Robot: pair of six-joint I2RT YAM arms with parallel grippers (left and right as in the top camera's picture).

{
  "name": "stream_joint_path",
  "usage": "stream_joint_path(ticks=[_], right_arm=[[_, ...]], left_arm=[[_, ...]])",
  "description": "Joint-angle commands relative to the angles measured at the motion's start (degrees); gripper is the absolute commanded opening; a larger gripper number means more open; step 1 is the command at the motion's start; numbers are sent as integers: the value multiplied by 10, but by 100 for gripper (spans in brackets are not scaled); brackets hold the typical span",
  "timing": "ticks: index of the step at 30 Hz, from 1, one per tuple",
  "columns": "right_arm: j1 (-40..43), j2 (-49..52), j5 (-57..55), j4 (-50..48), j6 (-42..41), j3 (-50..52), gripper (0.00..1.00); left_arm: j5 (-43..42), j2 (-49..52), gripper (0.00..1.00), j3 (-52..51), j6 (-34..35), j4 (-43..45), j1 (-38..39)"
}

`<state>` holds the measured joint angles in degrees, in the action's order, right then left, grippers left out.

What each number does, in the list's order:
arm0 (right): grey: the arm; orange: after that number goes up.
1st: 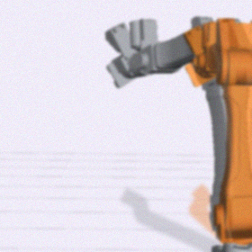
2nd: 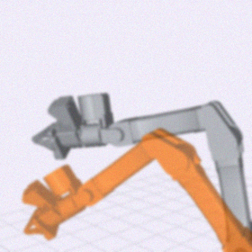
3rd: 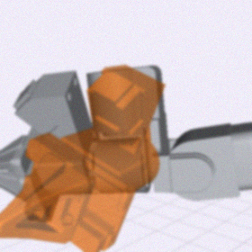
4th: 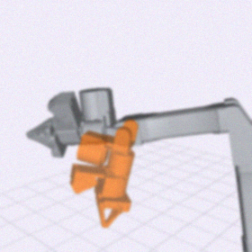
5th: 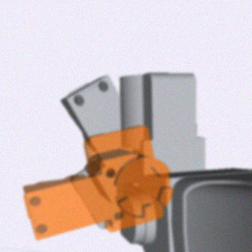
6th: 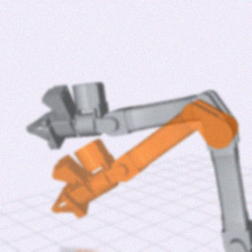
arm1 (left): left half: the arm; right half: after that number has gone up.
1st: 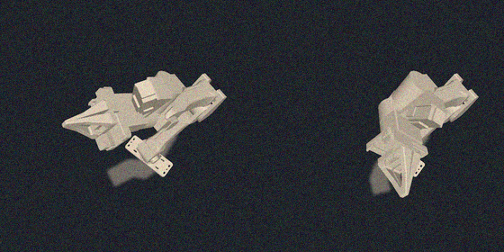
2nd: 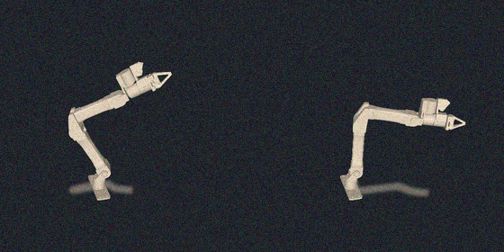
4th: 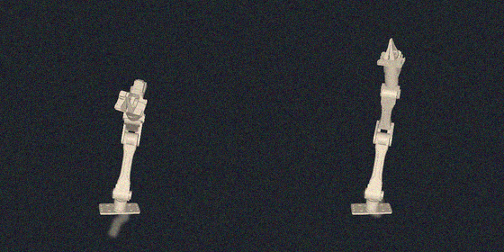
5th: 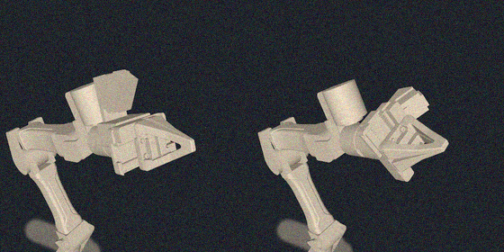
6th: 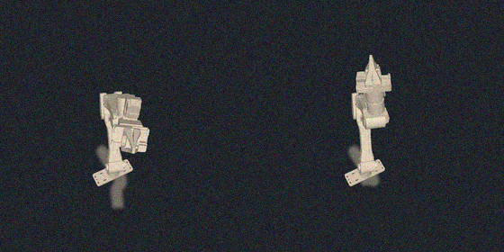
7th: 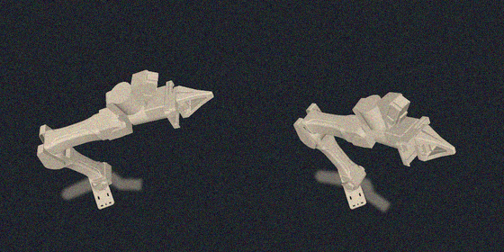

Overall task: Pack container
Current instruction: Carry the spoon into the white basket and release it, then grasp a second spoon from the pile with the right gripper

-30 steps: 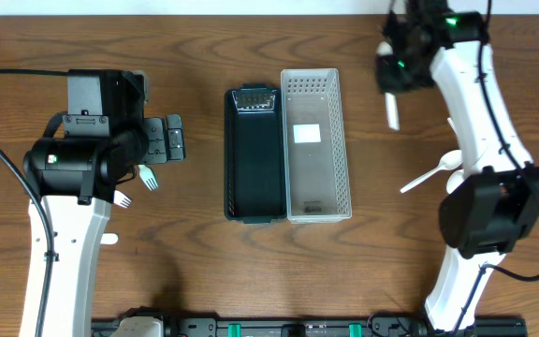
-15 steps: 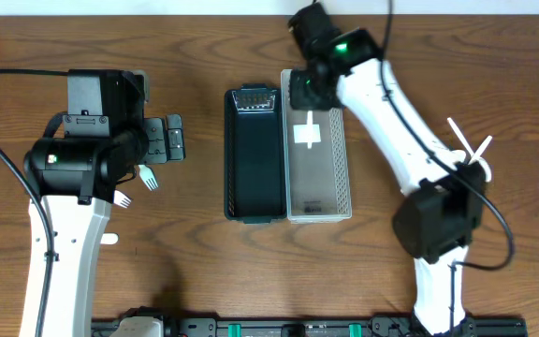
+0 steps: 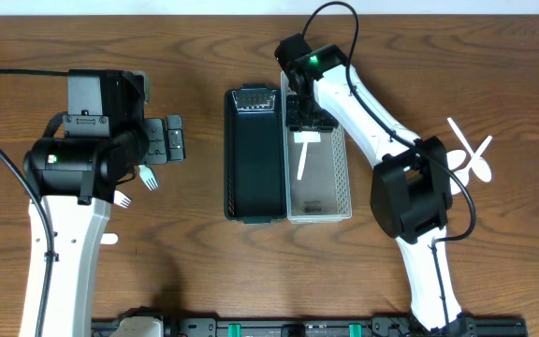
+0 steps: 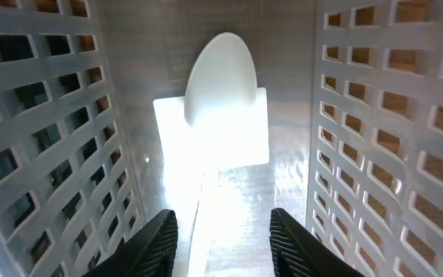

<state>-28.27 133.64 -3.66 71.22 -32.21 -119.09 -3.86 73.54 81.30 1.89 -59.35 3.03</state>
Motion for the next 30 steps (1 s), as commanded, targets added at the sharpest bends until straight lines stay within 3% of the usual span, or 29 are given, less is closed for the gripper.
stream_joint_path(ticks=[1,5,8,15,18,22,30], right_arm=[[11,-26,-8,2,17,-7,42],[50,-83,-14,4,25,-27,43],[103,-150,-24,4,24,-32,57],[282,-254,-24,85,-78,-31,57],[340,-249,-23,145,-131,-20,72],[372,-240,-21,155,-182,50,72],[365,-239,-15,15,-240,284,68]], left_arm=[[7,2,98,2,3,-2,-2],[7,2,98,2,3,-2,-2],[7,2,98,2,3,-2,-2],[7,2,98,2,3,-2,-2],[7,2,98,2,3,-2,-2],[7,2,98,2,3,-2,-2],[7,2,98,2,3,-2,-2]])
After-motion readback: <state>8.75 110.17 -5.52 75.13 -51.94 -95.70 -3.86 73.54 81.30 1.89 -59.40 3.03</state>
